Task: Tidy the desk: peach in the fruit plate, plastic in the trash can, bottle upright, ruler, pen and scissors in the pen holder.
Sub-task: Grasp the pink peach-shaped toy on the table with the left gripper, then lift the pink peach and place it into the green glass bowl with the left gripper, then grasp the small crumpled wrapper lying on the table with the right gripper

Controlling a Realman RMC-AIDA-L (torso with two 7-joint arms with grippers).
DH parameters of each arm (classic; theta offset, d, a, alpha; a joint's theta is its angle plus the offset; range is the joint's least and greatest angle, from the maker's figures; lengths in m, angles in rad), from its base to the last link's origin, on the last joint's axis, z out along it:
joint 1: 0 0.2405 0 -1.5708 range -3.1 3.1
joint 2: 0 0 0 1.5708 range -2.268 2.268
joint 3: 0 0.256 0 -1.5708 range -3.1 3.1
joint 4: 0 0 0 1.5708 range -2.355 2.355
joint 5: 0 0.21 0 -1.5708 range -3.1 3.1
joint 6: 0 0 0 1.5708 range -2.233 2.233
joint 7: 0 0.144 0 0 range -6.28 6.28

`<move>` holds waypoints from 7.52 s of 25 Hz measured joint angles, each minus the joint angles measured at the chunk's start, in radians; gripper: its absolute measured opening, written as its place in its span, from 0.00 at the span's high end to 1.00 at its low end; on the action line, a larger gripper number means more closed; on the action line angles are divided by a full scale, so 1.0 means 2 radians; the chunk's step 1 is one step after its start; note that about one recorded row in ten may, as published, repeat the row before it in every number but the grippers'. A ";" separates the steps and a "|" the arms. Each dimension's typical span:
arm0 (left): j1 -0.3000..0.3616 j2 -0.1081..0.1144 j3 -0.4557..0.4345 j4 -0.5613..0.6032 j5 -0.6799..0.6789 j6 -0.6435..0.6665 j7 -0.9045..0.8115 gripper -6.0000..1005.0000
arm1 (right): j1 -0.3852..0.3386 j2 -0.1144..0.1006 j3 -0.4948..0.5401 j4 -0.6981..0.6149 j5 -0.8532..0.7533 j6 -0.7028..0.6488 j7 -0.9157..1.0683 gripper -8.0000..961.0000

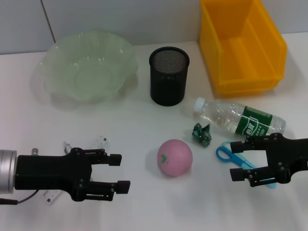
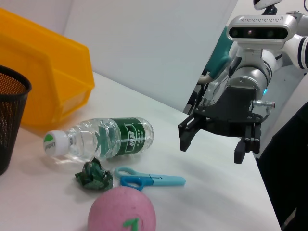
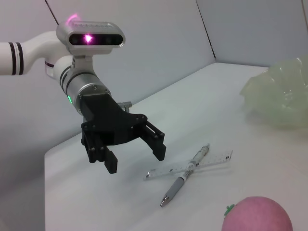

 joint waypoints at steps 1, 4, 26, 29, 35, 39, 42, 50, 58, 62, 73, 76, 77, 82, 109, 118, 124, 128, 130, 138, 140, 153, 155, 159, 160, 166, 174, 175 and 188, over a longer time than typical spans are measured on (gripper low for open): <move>0.000 0.000 0.000 0.000 0.000 0.000 0.000 0.22 | 0.000 0.000 0.000 0.000 0.000 0.000 0.000 0.15; 0.000 0.000 0.000 0.000 0.001 0.000 0.000 0.22 | 0.000 0.000 0.000 0.000 0.000 0.000 0.000 0.15; -0.038 -0.041 -0.002 0.003 0.005 -0.076 0.061 0.21 | 0.003 0.001 0.000 0.000 0.001 0.000 -0.001 0.15; -0.053 -0.046 0.002 -0.001 0.015 -0.104 0.063 0.21 | 0.005 0.000 0.000 0.000 0.001 0.000 0.000 0.15; -0.092 -0.050 0.045 -0.032 0.021 -0.161 0.062 0.21 | 0.005 0.000 0.000 0.000 0.000 0.000 0.001 0.15; -0.102 -0.053 0.069 -0.034 0.015 -0.177 0.065 0.21 | 0.006 0.000 0.001 0.000 0.000 0.001 0.001 0.15; -0.105 -0.053 0.101 -0.034 -0.002 -0.194 0.065 0.21 | 0.007 0.000 0.000 0.000 0.000 0.001 0.001 0.15; -0.107 -0.054 0.174 -0.035 -0.040 -0.258 0.062 0.22 | 0.013 0.001 0.000 0.001 0.000 0.001 0.001 0.15; -0.107 -0.054 0.207 -0.034 -0.064 -0.287 0.060 0.22 | 0.018 0.001 0.000 0.008 0.000 0.005 0.001 0.15; -0.103 -0.054 0.203 -0.032 -0.075 -0.287 0.060 0.22 | 0.017 0.001 0.000 0.008 0.000 0.006 0.000 0.15; -0.104 -0.053 0.211 -0.032 -0.074 -0.289 0.046 0.53 | 0.017 0.001 0.001 0.008 0.000 0.006 -0.001 0.15; -0.092 -0.050 0.190 -0.021 -0.079 -0.281 0.038 0.63 | 0.016 0.001 0.001 0.008 0.000 0.006 -0.001 0.15; -0.083 -0.049 0.167 -0.012 -0.081 -0.271 0.035 0.65 | 0.016 0.001 0.001 0.008 0.000 0.006 -0.001 0.15; -0.057 -0.048 0.078 0.011 -0.085 -0.231 0.035 0.72 | 0.015 -0.001 0.001 0.008 0.000 0.007 -0.002 0.15; -0.101 -0.053 -0.083 -0.152 -0.296 -0.413 0.257 0.75 | 0.019 0.002 -0.001 0.010 0.000 0.013 -0.002 0.15; -0.102 -0.052 -0.082 -0.151 -0.296 -0.414 0.258 0.50 | 0.020 0.002 -0.001 0.011 0.000 0.014 -0.002 0.15; -0.100 -0.050 -0.081 -0.147 -0.294 -0.400 0.239 0.29 | 0.020 0.002 -0.001 0.011 0.001 0.014 -0.003 0.15; -0.090 -0.044 -0.067 -0.137 -0.287 -0.361 0.198 0.27 | 0.023 0.002 -0.001 0.011 0.001 0.014 -0.003 0.15; -0.058 -0.027 -0.038 -0.095 -0.256 -0.262 0.126 0.26 | 0.024 0.002 -0.001 0.011 0.001 0.014 -0.003 0.15; -0.013 -0.001 -0.031 -0.031 -0.130 -0.086 0.029 0.25 | 0.025 0.000 0.001 0.011 0.001 0.014 -0.003 0.15; -0.012 -0.004 -0.031 -0.030 -0.081 -0.051 0.029 0.25 | 0.025 0.000 0.000 0.011 0.000 0.014 -0.003 0.15; -0.006 -0.027 -0.040 -0.030 -0.013 -0.044 0.047 0.25 | 0.076 0.002 -0.016 -0.094 -0.010 -0.006 0.145 0.15; -0.005 -0.027 -0.041 -0.030 -0.013 -0.044 0.048 0.25 | 0.100 -0.002 -0.041 -0.132 -0.022 -0.006 0.205 0.15; -0.005 -0.028 -0.041 -0.030 -0.013 -0.044 0.048 0.25 | 0.168 -0.008 -0.139 -0.211 -0.098 -0.012 0.322 0.15; -0.005 -0.028 -0.041 -0.030 -0.013 -0.044 0.048 0.25 | 0.168 -0.008 -0.139 -0.211 -0.098 -0.012 0.322 0.15; -0.005 -0.031 -0.041 -0.033 -0.012 -0.057 0.047 0.25 | 0.237 0.006 -0.225 -0.220 -0.203 0.006 0.365 0.15; -0.004 -0.035 -0.047 -0.033 -0.014 -0.066 0.042 0.25 | 0.250 0.033 -0.297 -0.200 -0.265 0.080 0.363 0.15; -0.004 -0.035 -0.047 -0.033 -0.014 -0.066 0.042 0.25 | 0.250 0.033 -0.297 -0.200 -0.265 0.080 0.363 0.15; -0.003 -0.036 -0.054 -0.034 -0.012 -0.072 0.040 0.25 | 0.254 0.039 -0.400 -0.106 -0.251 0.189 0.363 0.15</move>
